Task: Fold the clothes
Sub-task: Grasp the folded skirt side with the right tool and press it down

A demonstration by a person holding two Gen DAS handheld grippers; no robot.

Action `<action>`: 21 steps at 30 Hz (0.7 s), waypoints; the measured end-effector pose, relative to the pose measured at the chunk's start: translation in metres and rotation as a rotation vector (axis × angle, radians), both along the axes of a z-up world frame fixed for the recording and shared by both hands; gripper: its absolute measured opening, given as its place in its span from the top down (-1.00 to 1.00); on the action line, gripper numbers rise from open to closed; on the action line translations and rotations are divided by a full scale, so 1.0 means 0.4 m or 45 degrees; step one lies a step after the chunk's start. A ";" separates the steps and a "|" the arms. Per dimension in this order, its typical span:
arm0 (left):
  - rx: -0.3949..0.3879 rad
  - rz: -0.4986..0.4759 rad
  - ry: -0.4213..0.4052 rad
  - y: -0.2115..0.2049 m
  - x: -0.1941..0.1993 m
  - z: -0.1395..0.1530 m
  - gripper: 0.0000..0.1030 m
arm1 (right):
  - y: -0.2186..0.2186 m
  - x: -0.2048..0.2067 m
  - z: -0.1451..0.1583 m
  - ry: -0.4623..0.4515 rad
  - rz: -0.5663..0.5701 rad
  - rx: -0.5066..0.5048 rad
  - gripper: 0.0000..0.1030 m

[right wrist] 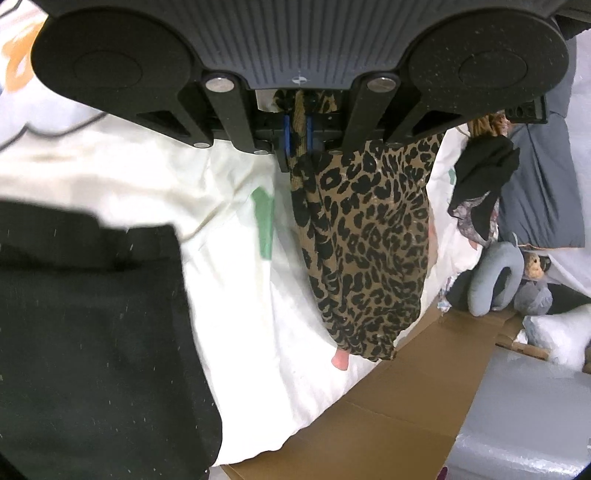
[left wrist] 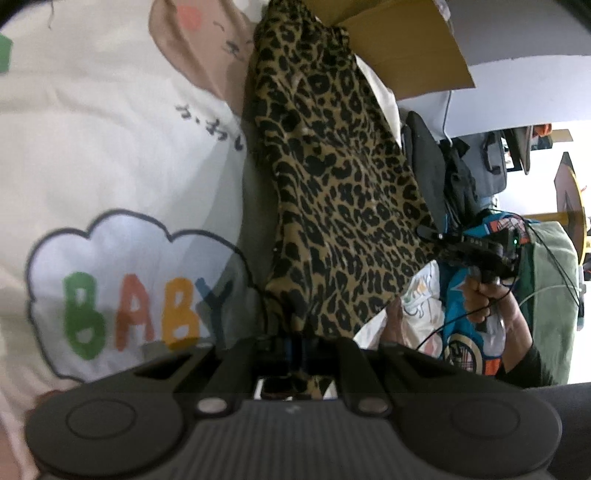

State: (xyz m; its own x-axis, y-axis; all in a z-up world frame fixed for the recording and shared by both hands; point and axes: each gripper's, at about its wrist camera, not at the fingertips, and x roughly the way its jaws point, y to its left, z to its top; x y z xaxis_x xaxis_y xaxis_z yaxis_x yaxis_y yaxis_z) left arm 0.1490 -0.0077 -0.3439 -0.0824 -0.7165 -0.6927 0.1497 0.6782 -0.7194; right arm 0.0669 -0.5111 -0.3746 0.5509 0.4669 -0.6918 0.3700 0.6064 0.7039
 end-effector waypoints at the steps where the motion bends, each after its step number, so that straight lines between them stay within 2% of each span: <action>1: 0.010 0.001 -0.003 0.010 0.005 0.006 0.92 | 0.008 -0.005 -0.001 0.003 -0.002 0.016 0.89; 10: 0.099 -0.026 -0.026 0.083 0.042 0.034 0.92 | 0.091 -0.040 -0.028 0.059 0.042 0.142 0.89; 18: 0.155 -0.034 0.005 0.083 0.043 -0.039 0.91 | 0.134 -0.054 -0.097 0.125 0.105 0.139 0.88; 21: 0.165 -0.034 0.009 0.086 0.038 -0.063 0.89 | 0.133 -0.050 -0.118 0.137 0.102 0.128 0.80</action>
State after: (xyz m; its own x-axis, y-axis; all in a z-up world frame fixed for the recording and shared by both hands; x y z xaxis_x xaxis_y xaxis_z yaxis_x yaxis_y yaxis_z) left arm 0.1641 0.0267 -0.3693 -0.1057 -0.6185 -0.7787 0.1644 0.7614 -0.6271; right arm 0.0469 -0.4578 -0.4217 0.4345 0.5761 -0.6924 0.3996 0.5656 0.7214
